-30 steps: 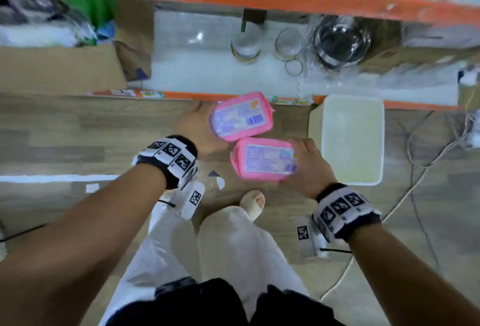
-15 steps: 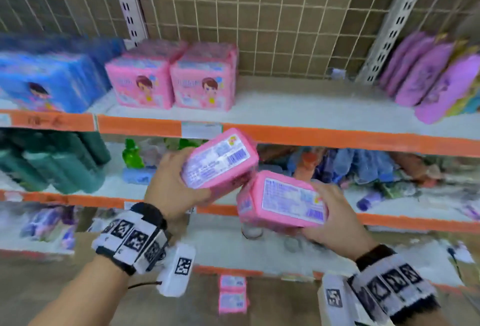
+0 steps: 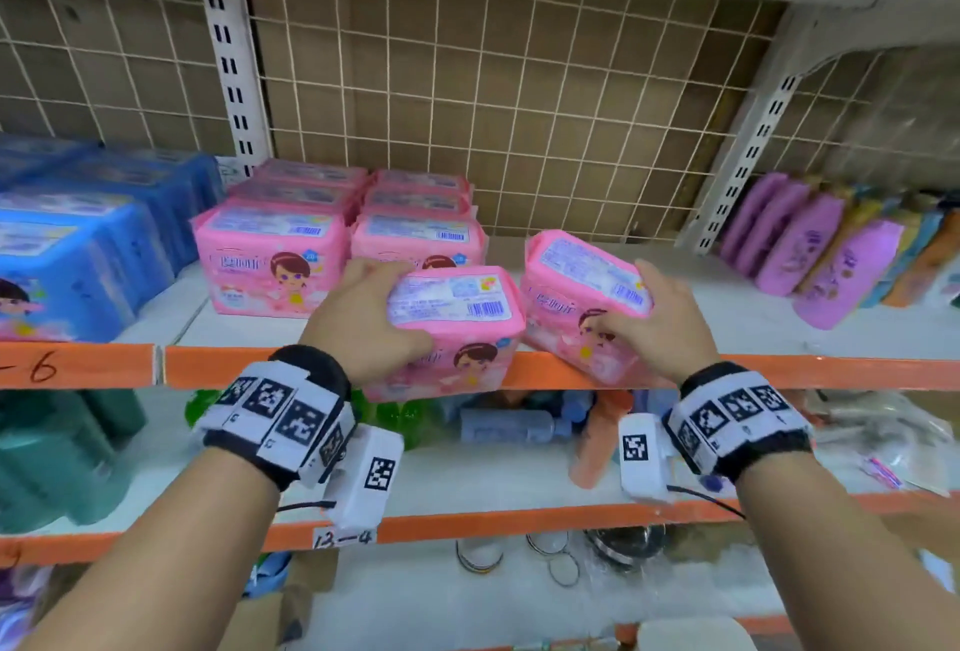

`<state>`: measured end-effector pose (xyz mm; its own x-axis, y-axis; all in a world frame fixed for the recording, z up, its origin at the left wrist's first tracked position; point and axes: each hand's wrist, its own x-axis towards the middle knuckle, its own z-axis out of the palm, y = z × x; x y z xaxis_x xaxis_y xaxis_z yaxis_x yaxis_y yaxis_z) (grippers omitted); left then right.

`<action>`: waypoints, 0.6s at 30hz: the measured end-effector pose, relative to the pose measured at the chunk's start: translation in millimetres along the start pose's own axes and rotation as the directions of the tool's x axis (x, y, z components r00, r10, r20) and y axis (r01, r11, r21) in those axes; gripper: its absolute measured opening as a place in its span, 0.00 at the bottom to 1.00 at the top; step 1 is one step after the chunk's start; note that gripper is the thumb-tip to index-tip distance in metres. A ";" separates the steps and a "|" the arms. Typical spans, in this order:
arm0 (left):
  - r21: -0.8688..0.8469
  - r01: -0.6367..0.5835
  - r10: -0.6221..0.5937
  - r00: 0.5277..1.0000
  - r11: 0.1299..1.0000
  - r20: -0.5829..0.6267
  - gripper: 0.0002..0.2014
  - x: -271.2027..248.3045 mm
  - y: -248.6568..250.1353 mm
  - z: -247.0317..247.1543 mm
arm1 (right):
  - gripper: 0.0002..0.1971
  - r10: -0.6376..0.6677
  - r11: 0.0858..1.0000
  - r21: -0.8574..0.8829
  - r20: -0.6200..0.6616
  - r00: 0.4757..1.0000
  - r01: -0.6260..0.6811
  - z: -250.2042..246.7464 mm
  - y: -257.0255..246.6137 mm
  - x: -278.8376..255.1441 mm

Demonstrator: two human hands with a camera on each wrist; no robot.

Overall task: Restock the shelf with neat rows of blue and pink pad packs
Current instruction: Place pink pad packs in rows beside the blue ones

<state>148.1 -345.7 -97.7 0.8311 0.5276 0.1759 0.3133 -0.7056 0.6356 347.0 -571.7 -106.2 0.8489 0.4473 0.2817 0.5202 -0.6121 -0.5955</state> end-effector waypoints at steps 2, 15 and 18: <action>0.069 -0.020 0.017 0.999 0.997 0.043 0.48 5.6 3.6 3.3 | 0.32 0.036 0.996 -0.082 0.103 0.994 -0.027 -2.6 -6.0 22.5; 0.194 -0.048 0.027 0.994 0.980 0.109 0.56 25.3 35.9 35.1 | 0.23 0.012 0.904 -0.390 0.431 0.902 0.175 28.2 -19.2 153.7; 0.189 -0.034 0.016 0.995 0.981 0.095 0.55 31.7 42.5 41.6 | 0.28 -0.063 0.902 -0.369 0.400 0.914 0.224 41.7 -18.2 182.2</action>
<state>206.9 -378.7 -96.4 0.8759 0.4687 0.1141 0.3659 -0.7997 0.4760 488.3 -451.9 -75.4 0.7059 0.7083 -0.0054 0.6937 -0.6929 -0.1967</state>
